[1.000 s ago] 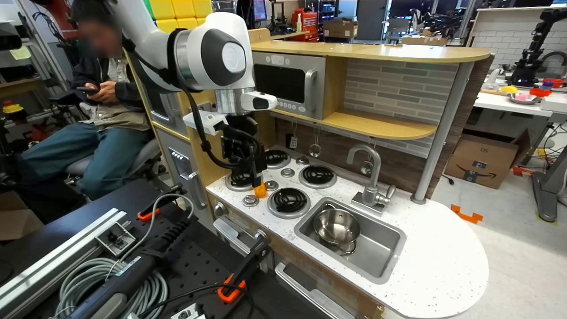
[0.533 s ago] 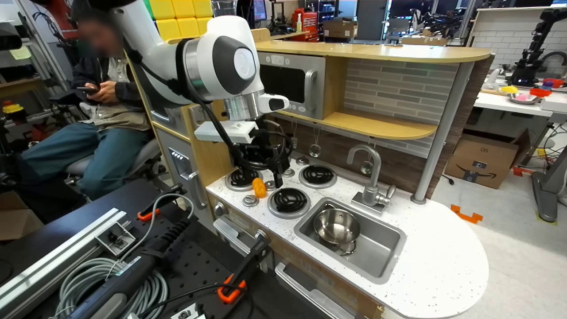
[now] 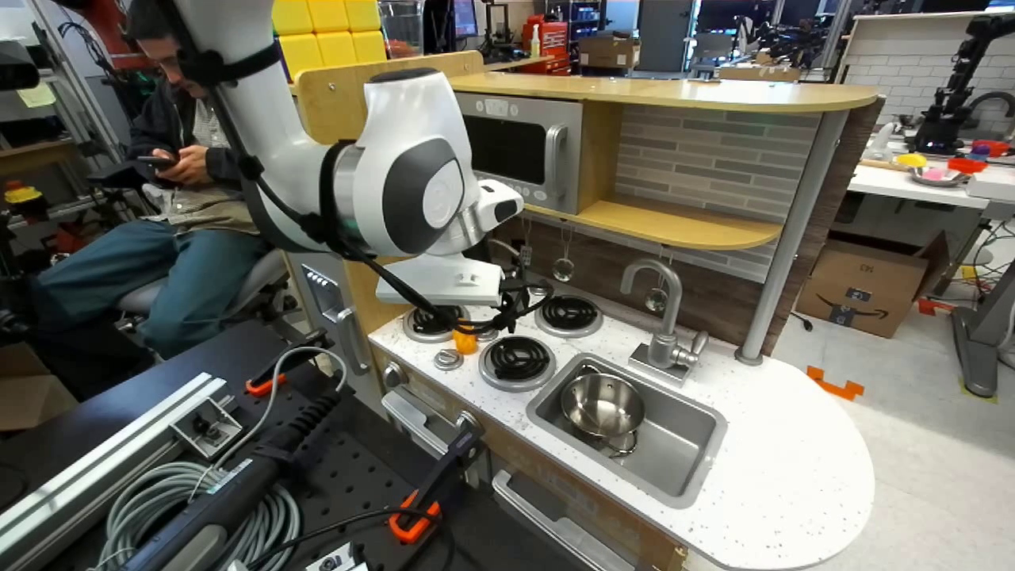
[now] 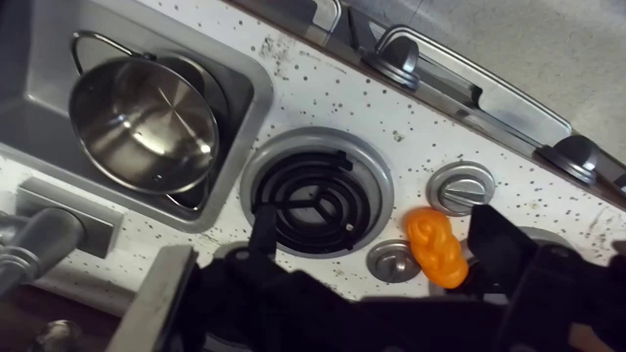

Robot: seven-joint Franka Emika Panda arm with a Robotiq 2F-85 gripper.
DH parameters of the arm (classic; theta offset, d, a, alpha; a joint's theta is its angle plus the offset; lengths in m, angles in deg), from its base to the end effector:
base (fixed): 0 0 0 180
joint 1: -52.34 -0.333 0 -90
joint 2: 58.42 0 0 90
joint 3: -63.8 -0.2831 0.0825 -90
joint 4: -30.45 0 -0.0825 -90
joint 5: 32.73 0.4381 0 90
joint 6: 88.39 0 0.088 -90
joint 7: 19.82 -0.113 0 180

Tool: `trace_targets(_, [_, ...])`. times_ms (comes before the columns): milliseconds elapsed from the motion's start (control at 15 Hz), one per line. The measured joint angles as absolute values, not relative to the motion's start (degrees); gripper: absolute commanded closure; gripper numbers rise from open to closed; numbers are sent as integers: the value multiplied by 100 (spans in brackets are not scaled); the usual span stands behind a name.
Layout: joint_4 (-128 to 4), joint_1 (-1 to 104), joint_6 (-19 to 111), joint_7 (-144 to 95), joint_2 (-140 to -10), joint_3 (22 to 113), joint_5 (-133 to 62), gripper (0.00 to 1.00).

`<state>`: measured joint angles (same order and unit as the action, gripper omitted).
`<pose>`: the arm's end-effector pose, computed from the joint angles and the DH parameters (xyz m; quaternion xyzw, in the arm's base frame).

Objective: Put the plastic bread on the stove inside the silver pot in the sink

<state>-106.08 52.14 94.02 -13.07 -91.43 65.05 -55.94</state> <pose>0.4881 0.0256 0.0173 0.9616 0.2512 0.1071 0.0271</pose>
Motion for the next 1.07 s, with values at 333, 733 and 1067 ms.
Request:
trace_targets(333, [-10576,5811,9602,-710,-9316,5845,-5596,0])
trace_targets(733, [-10556,4847,9930,-702,-9357,6792,-5589,0])
trace_targets(1067, [-10338,3739,10067,-751,-9684,7444,-5534,0])
